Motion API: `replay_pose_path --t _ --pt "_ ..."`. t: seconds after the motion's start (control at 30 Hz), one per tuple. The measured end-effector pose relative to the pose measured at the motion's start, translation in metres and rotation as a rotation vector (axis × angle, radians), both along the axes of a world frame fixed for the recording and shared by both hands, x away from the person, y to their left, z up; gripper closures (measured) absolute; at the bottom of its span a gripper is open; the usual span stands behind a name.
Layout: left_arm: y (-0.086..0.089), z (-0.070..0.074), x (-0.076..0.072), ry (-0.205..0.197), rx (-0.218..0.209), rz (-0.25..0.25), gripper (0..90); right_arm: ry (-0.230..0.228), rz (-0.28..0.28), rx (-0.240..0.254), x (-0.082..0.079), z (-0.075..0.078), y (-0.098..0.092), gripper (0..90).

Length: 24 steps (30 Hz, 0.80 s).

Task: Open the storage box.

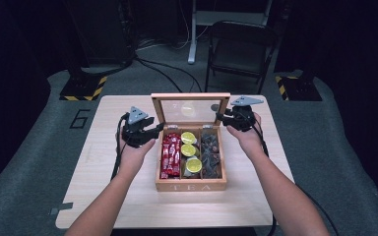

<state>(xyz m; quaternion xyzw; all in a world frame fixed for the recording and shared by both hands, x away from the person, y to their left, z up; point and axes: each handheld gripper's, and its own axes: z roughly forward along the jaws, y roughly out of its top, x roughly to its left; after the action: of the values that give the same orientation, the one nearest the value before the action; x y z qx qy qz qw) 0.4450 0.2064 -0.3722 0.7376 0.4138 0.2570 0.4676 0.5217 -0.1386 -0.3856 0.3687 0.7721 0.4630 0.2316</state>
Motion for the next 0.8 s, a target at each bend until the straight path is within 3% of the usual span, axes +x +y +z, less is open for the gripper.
replay_pose_path --t 0.2,0.53,0.8 --pt "0.008 -0.002 -0.003 0.005 -0.011 0.007 52.1 -0.004 -0.019 -0.04 0.007 0.005 0.005 63.7" --pt "0.013 -0.008 -0.01 0.022 -0.001 -0.012 51.9 -0.004 -0.032 -0.042 0.016 0.005 0.006 65.2" --pt "0.017 -0.01 -0.015 0.028 -0.005 -0.026 50.6 0.024 -0.033 -0.057 0.024 0.009 0.007 65.4"
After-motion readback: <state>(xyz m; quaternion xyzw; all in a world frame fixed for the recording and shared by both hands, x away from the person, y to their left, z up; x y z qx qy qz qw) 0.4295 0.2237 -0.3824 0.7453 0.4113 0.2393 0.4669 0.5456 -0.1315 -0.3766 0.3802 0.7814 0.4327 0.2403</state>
